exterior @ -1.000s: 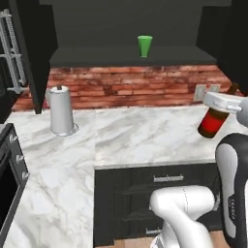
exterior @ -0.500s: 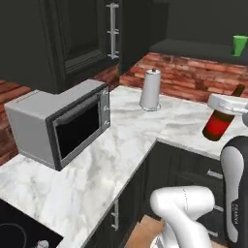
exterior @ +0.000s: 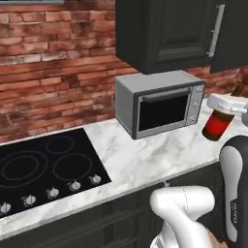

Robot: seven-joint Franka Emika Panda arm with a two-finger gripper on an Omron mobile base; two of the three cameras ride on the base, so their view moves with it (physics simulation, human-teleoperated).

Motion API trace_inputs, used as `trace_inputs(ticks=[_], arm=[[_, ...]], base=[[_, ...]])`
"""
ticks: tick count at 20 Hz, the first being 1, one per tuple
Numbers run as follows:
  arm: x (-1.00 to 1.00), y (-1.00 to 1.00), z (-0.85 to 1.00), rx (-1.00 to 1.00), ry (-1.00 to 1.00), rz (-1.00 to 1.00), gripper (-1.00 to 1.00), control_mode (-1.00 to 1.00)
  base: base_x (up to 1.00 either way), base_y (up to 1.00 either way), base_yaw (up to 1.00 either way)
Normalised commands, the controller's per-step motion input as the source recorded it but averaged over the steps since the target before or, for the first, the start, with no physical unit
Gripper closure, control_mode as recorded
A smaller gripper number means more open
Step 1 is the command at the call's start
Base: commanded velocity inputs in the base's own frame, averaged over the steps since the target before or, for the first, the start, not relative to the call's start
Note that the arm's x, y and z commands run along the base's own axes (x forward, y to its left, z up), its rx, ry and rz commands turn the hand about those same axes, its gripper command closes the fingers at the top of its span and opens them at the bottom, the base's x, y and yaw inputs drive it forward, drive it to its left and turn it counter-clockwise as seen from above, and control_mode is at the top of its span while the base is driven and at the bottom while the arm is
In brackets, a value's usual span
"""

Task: Open the cabinet directly in front. Then move the beer and the cup to the dining counter with the jar on it.

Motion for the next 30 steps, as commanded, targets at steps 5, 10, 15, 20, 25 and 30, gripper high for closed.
trace_inputs(ticks=[5, 10, 15, 20, 25, 30], arm=[[0.00, 0.00, 0.00, 0.00, 0.00, 0.00, 1.00, 1.00], [0.00, 0.00, 0.00, 0.00, 0.00, 0.00, 1.00, 1.00], [0.00, 0.00, 0.00, 0.00, 0.00, 0.00, 1.00, 1.00], [0.00, 0.00, 0.00, 0.00, 0.00, 0.00, 1.00, 1.00], [0.00, 0.00, 0.00, 0.00, 0.00, 0.00, 1.00, 1.00], [0.00, 0.00, 0.00, 0.00, 0.00, 0.00, 1.00, 1.00]], base=[[-0.32, 0.00, 0.93], [-0.23, 0.00, 0.96], [-0.07, 0.00, 1.00], [-0.03, 0.00, 1.00], [-0.03, 0.00, 1.00], [-0.06, 0.04, 0.97]])
